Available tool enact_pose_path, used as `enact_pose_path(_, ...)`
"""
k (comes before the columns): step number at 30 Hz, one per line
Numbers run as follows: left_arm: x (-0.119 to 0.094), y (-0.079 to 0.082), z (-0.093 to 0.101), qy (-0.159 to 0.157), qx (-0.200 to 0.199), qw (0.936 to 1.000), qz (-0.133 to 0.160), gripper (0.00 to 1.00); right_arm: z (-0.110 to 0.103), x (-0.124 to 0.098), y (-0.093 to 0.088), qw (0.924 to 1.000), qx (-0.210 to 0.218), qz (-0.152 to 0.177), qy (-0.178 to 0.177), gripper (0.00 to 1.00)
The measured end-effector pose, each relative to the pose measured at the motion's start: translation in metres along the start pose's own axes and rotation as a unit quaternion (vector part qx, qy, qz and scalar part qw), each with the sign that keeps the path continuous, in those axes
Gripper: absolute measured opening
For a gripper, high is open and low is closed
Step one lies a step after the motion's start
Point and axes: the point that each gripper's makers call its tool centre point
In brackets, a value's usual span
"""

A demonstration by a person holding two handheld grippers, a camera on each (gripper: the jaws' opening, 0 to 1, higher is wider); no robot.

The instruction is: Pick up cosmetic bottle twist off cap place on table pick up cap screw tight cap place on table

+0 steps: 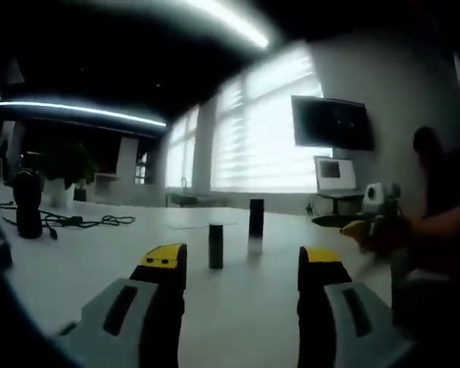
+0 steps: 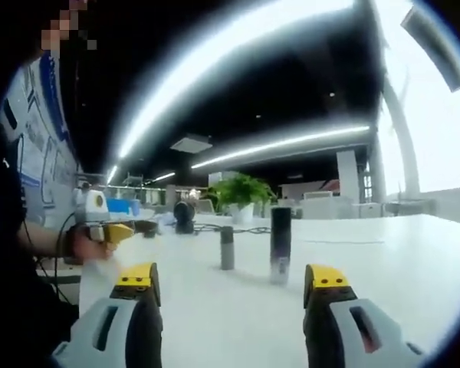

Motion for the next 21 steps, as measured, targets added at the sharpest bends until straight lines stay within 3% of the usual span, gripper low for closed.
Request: enact_pose_path(21, -0.0006, -0.0029, -0.0019, 0.0, 0.02, 0.9997, -0.012, 0.48, -0.0022, -0.0002, 0.0004, 0.9999, -0.016, 0.002, -0.002, 0.68)
Point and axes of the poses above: the point that each gripper's makers call its tool centre point, and the gripper's own axes: x roughly forward along the fingers, z roughly to its right, y roughly out of its top, and after that the axes turned 5 degrees about -y, right-handed
